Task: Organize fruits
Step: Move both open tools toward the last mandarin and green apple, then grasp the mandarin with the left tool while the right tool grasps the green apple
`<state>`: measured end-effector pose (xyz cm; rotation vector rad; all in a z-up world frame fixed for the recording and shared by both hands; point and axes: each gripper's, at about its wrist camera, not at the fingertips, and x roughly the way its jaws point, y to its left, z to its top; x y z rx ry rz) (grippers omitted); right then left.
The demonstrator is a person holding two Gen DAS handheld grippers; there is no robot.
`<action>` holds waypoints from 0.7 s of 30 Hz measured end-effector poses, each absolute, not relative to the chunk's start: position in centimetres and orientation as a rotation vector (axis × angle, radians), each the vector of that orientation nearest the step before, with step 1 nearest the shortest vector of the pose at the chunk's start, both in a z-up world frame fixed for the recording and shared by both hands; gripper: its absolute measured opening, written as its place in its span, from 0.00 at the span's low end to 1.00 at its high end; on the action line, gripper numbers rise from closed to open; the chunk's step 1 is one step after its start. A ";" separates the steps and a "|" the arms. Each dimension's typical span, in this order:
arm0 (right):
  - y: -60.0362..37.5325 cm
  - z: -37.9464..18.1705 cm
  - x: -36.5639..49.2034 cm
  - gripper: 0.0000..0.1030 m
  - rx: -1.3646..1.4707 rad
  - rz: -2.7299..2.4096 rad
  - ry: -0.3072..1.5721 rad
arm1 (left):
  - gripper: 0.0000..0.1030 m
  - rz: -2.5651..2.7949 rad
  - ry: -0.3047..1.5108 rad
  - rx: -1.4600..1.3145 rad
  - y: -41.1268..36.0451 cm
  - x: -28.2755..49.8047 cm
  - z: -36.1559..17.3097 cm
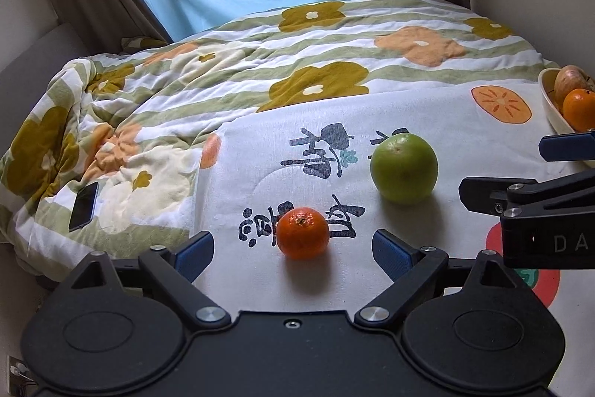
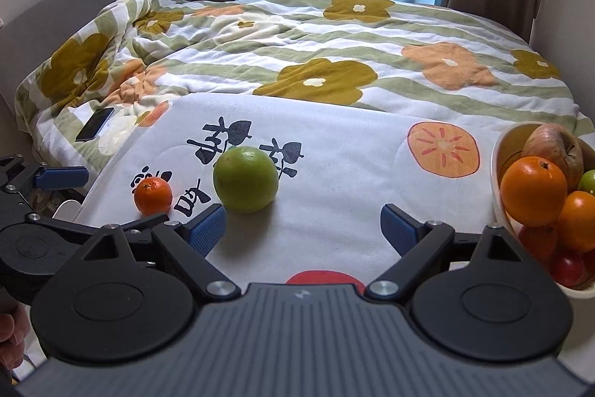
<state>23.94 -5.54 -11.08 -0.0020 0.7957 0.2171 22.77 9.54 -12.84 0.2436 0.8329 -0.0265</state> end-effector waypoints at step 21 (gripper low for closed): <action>-3.0 -13.3 27.1 0.99 0.027 0.253 0.832 | 0.39 -0.132 0.885 0.191 10.8 24.9 -14.8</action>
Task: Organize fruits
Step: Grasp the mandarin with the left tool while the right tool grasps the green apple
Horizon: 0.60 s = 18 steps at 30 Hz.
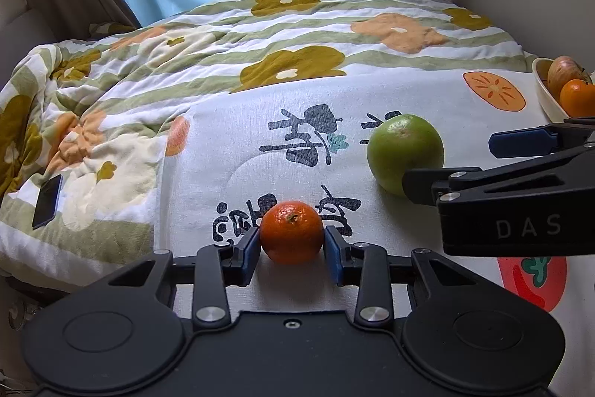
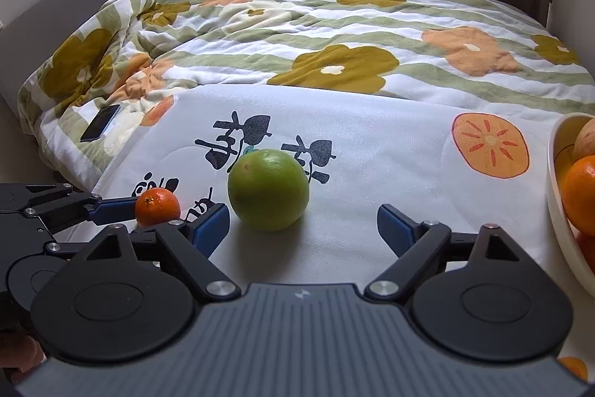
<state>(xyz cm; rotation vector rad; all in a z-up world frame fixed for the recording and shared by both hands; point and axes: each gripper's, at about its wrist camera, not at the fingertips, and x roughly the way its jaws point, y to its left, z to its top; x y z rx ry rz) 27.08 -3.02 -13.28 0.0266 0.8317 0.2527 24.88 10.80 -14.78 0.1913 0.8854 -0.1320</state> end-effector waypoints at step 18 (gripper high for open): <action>-0.7 -14.2 28.8 0.66 -0.023 0.323 0.839 | 0.38 -0.125 0.883 0.195 11.1 24.0 -14.5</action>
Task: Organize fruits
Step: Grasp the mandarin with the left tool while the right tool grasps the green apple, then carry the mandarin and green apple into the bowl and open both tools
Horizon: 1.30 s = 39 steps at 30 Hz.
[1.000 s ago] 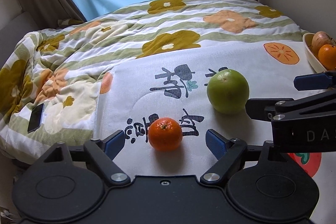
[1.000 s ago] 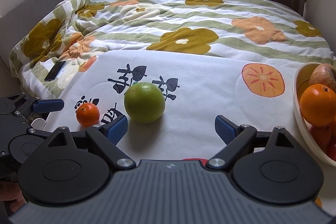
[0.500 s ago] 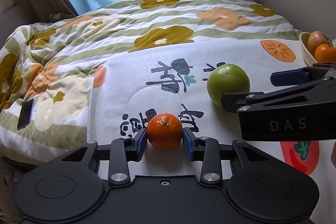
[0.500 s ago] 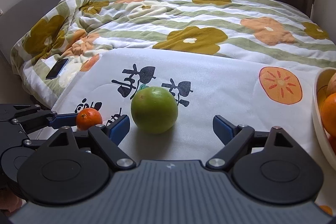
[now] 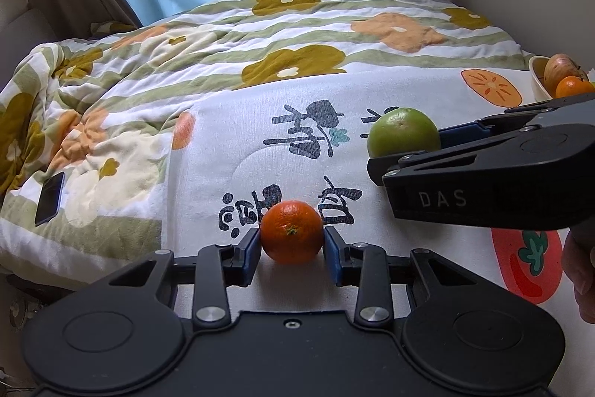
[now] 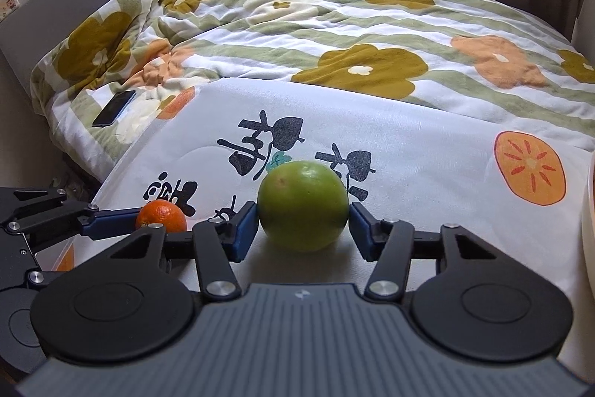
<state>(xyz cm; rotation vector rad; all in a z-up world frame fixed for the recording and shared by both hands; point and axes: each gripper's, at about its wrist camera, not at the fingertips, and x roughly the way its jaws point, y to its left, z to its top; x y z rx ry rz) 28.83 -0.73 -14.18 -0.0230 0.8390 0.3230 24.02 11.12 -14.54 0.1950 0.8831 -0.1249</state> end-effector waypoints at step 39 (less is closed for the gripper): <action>-22.7 -3.1 18.9 0.66 0.052 0.218 0.717 | 0.38 -0.196 0.745 0.160 -7.0 17.1 -3.5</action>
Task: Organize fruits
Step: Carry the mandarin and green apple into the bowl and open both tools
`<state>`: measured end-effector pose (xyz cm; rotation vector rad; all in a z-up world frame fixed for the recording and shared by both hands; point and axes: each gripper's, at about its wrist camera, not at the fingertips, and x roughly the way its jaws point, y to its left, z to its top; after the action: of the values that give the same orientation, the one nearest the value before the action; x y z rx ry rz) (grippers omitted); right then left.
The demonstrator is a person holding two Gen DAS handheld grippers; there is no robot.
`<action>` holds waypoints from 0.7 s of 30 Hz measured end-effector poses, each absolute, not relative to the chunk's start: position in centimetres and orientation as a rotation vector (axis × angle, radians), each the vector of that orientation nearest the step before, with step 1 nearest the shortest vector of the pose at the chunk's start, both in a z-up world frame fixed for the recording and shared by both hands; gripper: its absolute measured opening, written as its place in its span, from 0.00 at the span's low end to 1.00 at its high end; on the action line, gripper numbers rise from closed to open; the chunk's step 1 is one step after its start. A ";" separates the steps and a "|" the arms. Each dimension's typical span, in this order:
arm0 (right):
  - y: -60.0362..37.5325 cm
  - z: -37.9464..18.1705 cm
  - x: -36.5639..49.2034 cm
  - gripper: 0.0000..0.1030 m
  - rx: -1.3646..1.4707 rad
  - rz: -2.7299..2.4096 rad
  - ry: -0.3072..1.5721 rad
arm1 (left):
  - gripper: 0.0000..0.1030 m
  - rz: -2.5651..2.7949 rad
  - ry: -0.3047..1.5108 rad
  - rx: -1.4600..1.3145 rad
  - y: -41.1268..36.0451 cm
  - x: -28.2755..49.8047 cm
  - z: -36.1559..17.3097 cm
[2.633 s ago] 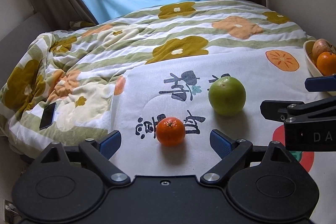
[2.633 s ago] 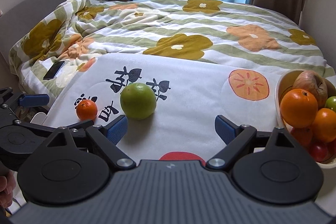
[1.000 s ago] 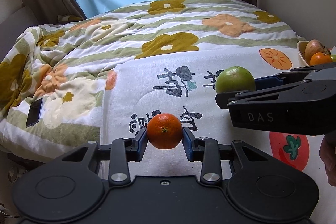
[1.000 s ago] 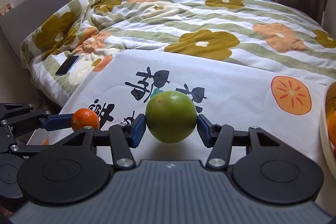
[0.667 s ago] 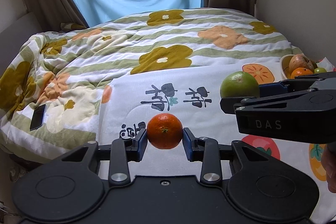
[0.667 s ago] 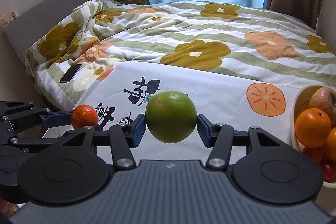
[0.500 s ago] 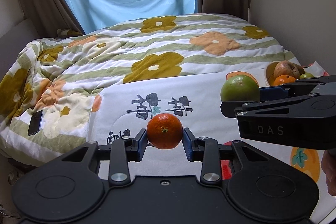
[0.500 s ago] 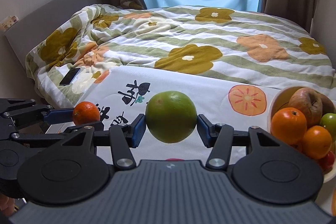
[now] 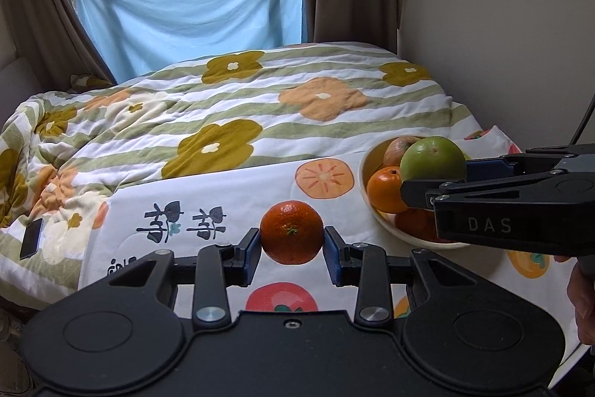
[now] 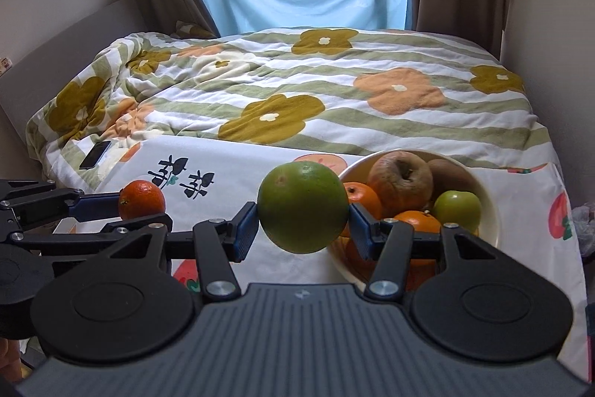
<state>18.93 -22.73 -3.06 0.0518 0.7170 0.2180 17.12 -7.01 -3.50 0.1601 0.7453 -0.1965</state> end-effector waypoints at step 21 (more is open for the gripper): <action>-36.5 -6.5 19.2 0.66 0.037 0.139 0.753 | 0.38 -0.243 0.777 0.191 -20.6 19.1 -6.9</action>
<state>19.20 -36.50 -6.53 0.0366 0.7533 0.1391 19.14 -20.56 -6.89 0.1914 0.7765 -0.2427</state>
